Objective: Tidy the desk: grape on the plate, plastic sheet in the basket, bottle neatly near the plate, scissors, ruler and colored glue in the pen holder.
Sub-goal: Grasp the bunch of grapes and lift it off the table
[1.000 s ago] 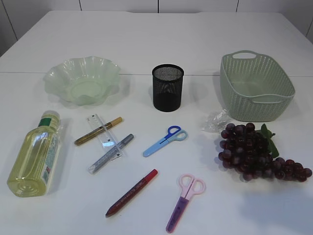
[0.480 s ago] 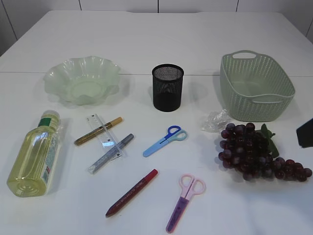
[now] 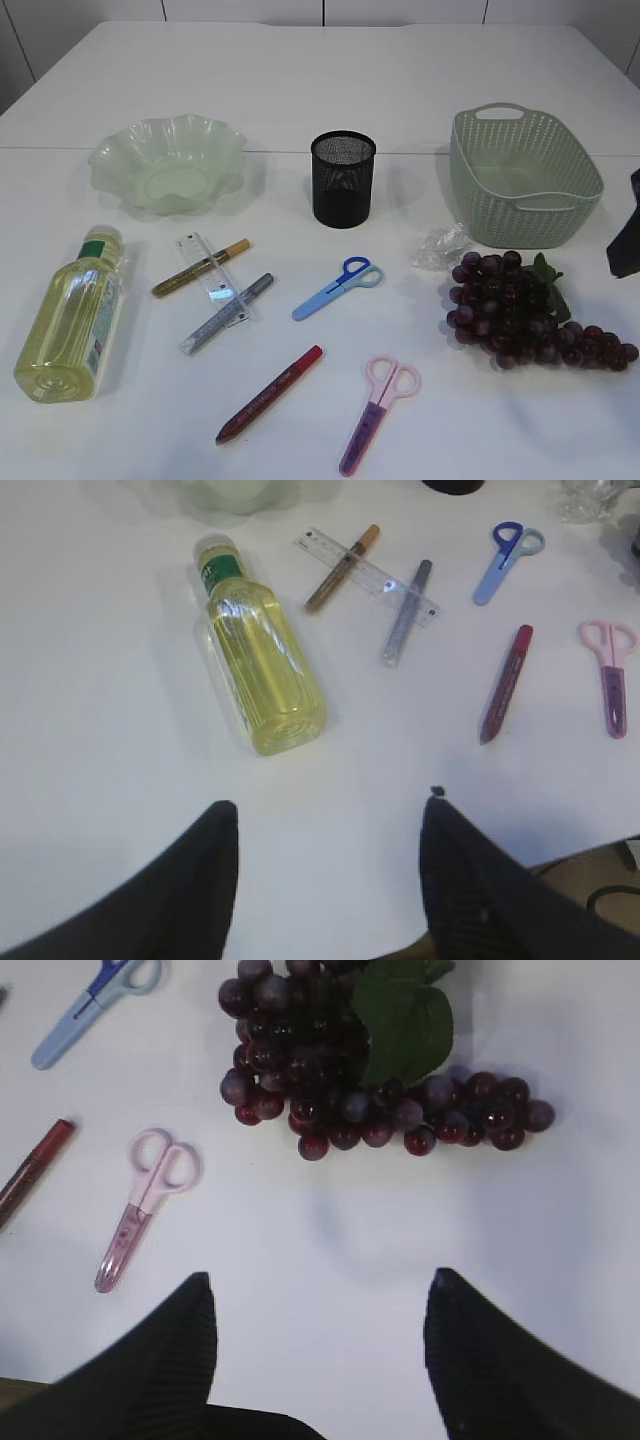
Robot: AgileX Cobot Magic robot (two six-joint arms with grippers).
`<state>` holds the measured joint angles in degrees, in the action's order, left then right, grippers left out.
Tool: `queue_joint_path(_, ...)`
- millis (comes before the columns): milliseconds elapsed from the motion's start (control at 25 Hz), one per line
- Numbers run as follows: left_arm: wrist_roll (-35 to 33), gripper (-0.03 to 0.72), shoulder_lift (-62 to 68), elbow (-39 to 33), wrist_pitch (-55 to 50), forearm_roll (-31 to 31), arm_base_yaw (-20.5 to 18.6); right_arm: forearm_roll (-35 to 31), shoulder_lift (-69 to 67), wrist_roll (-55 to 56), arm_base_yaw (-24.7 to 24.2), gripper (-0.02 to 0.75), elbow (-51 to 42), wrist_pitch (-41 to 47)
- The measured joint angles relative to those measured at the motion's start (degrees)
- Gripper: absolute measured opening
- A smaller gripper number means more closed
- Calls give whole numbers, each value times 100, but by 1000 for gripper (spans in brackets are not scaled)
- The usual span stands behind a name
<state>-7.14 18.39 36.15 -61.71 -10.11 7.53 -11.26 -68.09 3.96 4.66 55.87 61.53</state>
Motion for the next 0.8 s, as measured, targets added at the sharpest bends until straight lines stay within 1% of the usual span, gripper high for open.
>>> queue_joint_path(120, 0, 421, 633, 381, 109, 0, 0, 78, -290, 176, 149, 511, 60, 8)
queue_joint_path(240, 0, 421, 1187, 744, 232, 0, 0, 182, -619, 462, 477, 511, 232, 8)
queue_joint_path(400, 0, 421, 1741, 1056, 361, -11, 0, 499, -1243, 966, 901, 511, 731, -6)
queue_joint_path(560, 0, 421, 1988, 1125, 418, -11, 0, 550, -1944, 1259, 1118, 511, 1218, 42)
queue_joint_path(800, 0, 421, 2039, 1125, 454, -11, 0, 552, -2964, 1556, 1175, 511, 1950, 106)
